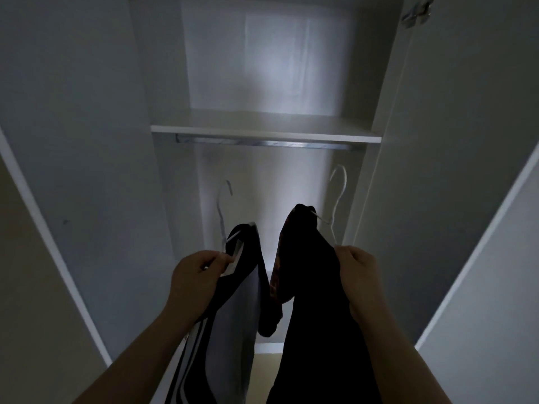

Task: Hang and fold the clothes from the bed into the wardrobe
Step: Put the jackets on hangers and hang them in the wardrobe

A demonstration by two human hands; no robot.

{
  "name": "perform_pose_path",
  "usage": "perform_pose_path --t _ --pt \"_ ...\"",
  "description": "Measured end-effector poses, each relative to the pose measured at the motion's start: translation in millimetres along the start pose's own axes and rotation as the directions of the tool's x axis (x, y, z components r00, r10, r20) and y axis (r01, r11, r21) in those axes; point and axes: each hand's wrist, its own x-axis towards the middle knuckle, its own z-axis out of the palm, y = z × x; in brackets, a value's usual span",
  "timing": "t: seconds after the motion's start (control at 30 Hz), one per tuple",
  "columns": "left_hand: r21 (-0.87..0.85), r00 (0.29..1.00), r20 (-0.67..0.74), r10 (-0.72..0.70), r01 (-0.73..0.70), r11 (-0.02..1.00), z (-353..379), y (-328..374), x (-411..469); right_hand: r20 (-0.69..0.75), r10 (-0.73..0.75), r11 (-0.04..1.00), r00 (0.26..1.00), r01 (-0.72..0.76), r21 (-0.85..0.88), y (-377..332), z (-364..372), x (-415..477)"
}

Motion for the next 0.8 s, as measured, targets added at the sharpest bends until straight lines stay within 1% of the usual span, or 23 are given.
perform_pose_path --t 0.07,0.17,0.27,0.37,0.57,0.7,0.8 --pt "-0.011 1.0 -0.009 -0.022 0.022 1.0 4.9 -6.2 19.7 0.007 0.015 1.0 1.0 -0.015 -0.008 2.0 15.4 24.7" --pt "-0.022 0.999 -0.026 -0.04 0.039 0.999 9.6 -18.2 56.9 0.042 -0.019 0.999 0.999 0.021 -0.049 2.0 42.7 62.4" --pt "-0.019 0.998 -0.031 -0.05 0.05 0.999 13.0 -35.9 95.1 0.031 -0.043 0.993 0.999 0.046 -0.112 8.3 70.6 92.9" --pt "0.011 0.998 -0.035 -0.053 0.054 0.998 14.9 -59.0 135.4 0.014 -0.021 0.988 1.0 0.023 -0.151 16.7 99.5 122.6" --pt "-0.012 0.997 -0.005 -0.079 0.079 0.997 16.6 -88.2 209.6 0.009 -0.016 0.983 1.0 0.017 -0.182 19.4 148.8 177.0" --pt "0.015 0.994 0.036 -0.108 0.107 0.994 21.3 -109.2 242.0 0.05 0.006 0.986 0.999 0.002 -0.169 28.5 174.5 203.3" --pt "0.047 0.996 0.031 -0.089 0.088 0.995 24.2 -118.7 267.6 0.097 0.009 0.986 0.995 0.007 -0.164 29.1 195.3 227.9"
